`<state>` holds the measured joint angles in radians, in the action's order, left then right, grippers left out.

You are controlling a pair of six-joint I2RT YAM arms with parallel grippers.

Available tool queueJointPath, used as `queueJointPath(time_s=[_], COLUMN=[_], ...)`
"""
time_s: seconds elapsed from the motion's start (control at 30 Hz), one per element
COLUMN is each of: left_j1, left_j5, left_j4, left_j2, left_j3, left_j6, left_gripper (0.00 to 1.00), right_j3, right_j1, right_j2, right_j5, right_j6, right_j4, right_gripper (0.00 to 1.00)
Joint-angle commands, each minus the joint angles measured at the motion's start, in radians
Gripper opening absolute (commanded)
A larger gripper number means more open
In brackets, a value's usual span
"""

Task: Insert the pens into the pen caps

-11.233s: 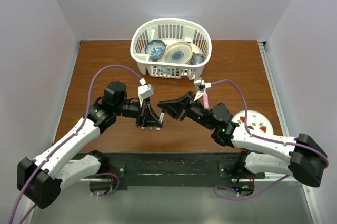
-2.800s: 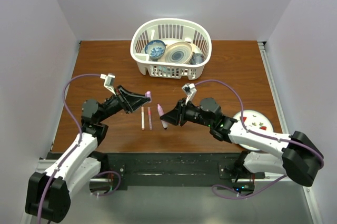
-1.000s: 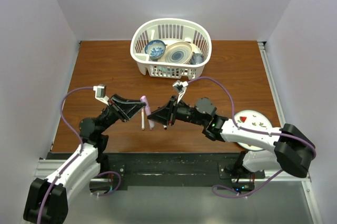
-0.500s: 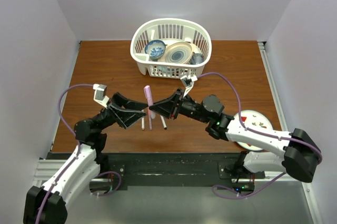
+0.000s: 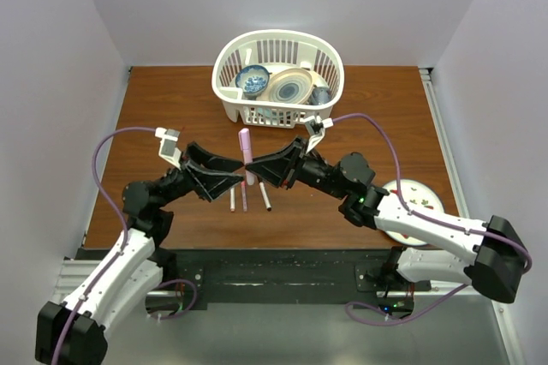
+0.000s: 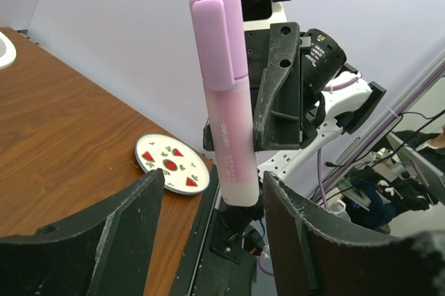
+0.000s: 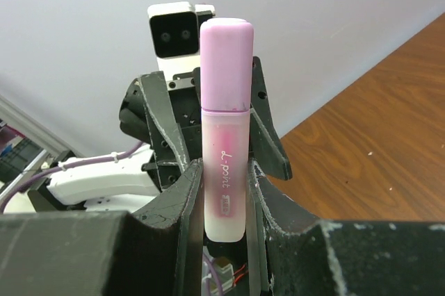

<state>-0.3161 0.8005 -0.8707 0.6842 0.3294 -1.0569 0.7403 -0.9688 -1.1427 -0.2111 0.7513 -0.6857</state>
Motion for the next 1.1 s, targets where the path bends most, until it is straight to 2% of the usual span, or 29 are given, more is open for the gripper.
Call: queueJointPath(time_s=[0.0, 0.1, 0.2, 0.43, 0.87, 1.07], left_j1=[-0.05, -0.109, -0.152, -0.21, -0.327, -0.38], left_j5=[-0.072, -0.144, -0.211, -0.279, -0.418, -0.483], left_j4=[0.161, 0.348, 0.432, 0.476, 0.49, 0.519], left_j2=[0.005, -0.006, -0.003, 0.051, 0.143, 0.176], left_j3=[0.1, 0.167, 0.201, 0.241, 0.284, 0.31], left_j6=[0.185, 0.326, 0.402, 0.472, 0.541, 0.584], left_gripper=[0.63, 0.62, 0.62, 0.54, 0.51, 0.28], right_j3=[0.051, 0.054, 0.064, 0.094, 0.126, 0.137], right_j1=[-0.005, -0.007, -0.01, -0.024, -0.064, -0.103], right_j2=[0.034, 0.053, 0.07, 0.08, 0.084, 0.089], right_j5=[0.091, 0.154, 0.188, 0.237, 0.343, 0.418], right_j6=[-0.032, -0.053, -0.072, -0.099, -0.155, -0.179], right_j4=[0.05, 0.113, 0.165, 0.227, 0.305, 0.341], right_gripper=[0.0, 0.0, 0.0, 0.0, 0.0, 0.0])
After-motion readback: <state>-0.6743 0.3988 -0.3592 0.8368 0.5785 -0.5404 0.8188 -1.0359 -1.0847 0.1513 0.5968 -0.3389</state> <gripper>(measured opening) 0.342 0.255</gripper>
